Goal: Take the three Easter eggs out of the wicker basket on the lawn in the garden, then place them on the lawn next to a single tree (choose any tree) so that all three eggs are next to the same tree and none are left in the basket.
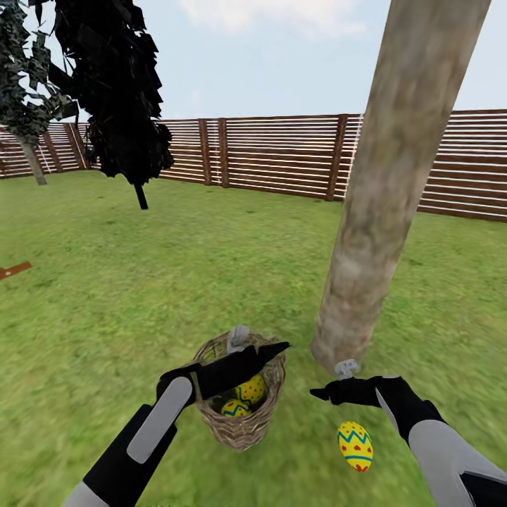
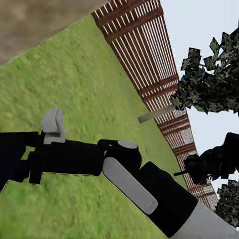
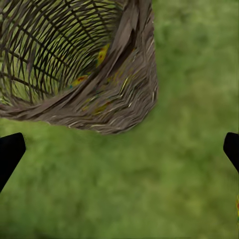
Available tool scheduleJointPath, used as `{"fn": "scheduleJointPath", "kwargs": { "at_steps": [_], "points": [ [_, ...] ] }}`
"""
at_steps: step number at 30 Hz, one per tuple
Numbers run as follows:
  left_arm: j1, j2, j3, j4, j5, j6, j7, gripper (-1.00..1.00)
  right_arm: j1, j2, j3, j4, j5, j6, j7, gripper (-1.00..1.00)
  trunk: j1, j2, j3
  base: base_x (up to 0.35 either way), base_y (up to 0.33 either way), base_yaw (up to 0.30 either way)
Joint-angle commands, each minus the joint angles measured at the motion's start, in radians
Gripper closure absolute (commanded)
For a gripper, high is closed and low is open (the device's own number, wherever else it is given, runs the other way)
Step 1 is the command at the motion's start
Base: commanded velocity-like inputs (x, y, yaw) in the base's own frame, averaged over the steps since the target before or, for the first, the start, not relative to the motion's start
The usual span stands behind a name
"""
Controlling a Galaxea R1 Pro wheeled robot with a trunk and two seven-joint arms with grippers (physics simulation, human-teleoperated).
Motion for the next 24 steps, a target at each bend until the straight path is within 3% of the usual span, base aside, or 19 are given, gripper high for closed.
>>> {"fn": "scheduleJointPath", "kwargs": {
  "at_steps": [1, 24],
  "points": [
    [-0.001, 0.0, -0.001, 0.0, 0.002, 0.002, -0.002, -1.0, 0.0, 0.001, -0.008, -0.002, 0.005, 0.009, 0.007, -1.0, 0.0, 0.0, -0.001, 0.0, 0.0, 0.29],
    [0.0, 0.002, 0.001, 0.001, 0.003, 0.001, -0.003, -1.0, 0.0, 0.001, -0.01, -0.002, 0.005, 0.009, 0.007, -1.0, 0.0, 0.0, -0.001, 0.0, 0.0, 0.29]
  ]
}}
